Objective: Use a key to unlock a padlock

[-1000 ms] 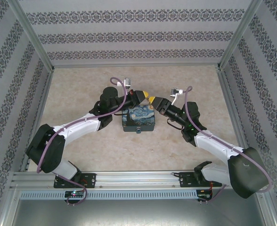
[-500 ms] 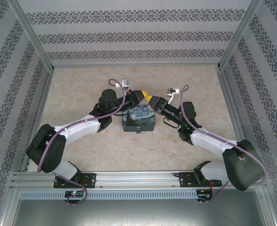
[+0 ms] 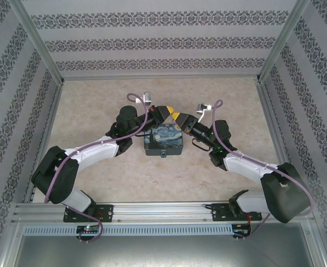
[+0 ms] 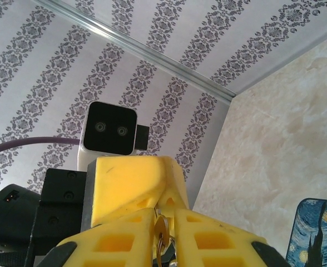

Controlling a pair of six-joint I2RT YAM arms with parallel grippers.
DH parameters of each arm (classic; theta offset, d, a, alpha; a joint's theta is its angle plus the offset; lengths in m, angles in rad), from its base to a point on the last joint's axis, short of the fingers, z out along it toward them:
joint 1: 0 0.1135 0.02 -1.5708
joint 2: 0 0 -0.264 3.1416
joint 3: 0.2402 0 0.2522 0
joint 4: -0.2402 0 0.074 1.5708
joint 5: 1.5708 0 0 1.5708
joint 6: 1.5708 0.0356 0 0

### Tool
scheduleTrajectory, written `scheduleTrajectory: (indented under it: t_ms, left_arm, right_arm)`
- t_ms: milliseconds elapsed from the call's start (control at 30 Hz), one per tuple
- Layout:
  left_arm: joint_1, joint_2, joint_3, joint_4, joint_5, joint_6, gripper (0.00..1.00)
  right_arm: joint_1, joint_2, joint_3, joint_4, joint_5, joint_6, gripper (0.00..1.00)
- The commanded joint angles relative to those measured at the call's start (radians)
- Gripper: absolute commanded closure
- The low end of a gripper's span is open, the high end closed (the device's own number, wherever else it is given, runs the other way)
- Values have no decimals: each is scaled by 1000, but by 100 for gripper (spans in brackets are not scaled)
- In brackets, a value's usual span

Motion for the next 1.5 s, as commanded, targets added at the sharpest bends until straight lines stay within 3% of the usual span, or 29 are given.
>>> scheduleTrajectory:
  t_ms: [0,133,333,467,633,700,800,967,1067,1267,1467]
  left_arm:
    - [3,3,-8,76,-2,-9,100]
    - [0,10,-10,86,-2,-12,100]
    - [-3,9,-17,87,-13,-13,100]
    - [-3,3,-18,64,-30,-16,99]
    - [9,-84,-54,-60,-76,20,43]
    - [9,-149,-64,-189,-83,81,28]
    - [9,-247,-78,-410,-97,189,17]
    - [-12,-366,-119,-681,-96,375,12]
    - [-47,-394,-177,-749,-111,433,12]
    - [-143,-334,-326,-631,-161,428,14]
    - [-235,-194,-335,-533,-242,476,18]
  right_arm:
    - [10,17,33,58,18,10,81]
    - [15,23,43,60,14,13,83]
    - [22,30,43,63,16,14,100]
    - [19,29,28,57,26,21,100]
    - [-19,3,-34,-1,39,38,100]
    - [-40,-9,-66,-23,39,42,100]
    - [-60,-36,-91,-89,26,13,100]
    - [-74,-88,-81,-298,-4,-96,100]
    - [-75,-86,-60,-379,-24,-143,100]
    - [-53,-66,-53,-409,-13,-156,100]
    - [4,-41,-47,-427,32,-170,100]
